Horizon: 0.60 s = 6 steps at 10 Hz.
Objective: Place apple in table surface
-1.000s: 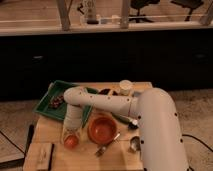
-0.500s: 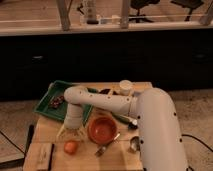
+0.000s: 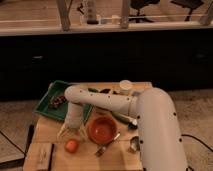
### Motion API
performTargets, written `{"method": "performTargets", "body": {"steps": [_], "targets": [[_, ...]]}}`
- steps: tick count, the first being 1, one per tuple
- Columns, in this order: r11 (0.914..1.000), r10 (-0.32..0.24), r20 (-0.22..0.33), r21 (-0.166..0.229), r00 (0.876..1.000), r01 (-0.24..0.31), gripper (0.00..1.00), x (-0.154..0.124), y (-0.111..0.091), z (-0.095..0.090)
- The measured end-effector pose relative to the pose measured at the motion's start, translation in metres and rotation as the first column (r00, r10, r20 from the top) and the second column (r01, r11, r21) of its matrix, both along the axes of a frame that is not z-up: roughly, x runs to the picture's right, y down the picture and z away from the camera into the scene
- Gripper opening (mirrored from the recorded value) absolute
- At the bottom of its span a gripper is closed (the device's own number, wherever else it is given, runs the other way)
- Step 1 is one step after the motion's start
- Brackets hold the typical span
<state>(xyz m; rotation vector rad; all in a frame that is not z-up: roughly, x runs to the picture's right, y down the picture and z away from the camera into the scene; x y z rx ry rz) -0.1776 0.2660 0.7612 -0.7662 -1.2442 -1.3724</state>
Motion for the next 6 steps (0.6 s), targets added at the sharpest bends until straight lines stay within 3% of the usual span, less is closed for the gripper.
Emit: {"method": "performTargets", "body": {"steps": [6], "targets": [[1.0000,0.000,0.038,-0.010,0.999,0.000,0.80,0.006,-0.014,0.008]]}}
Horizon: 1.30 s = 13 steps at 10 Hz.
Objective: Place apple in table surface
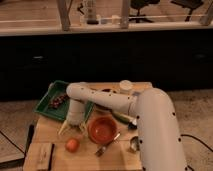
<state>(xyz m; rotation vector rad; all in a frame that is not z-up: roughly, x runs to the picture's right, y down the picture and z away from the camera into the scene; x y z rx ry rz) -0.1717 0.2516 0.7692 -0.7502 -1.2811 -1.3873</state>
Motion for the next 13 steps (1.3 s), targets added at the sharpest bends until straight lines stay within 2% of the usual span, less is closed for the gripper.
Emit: {"method": "performTargets", "body": {"steps": [13], "targets": [[1.0000,-0.003,0.011,-0.007,1.000,0.003,0.80,-0.0003,-0.0012,0.0012]]}}
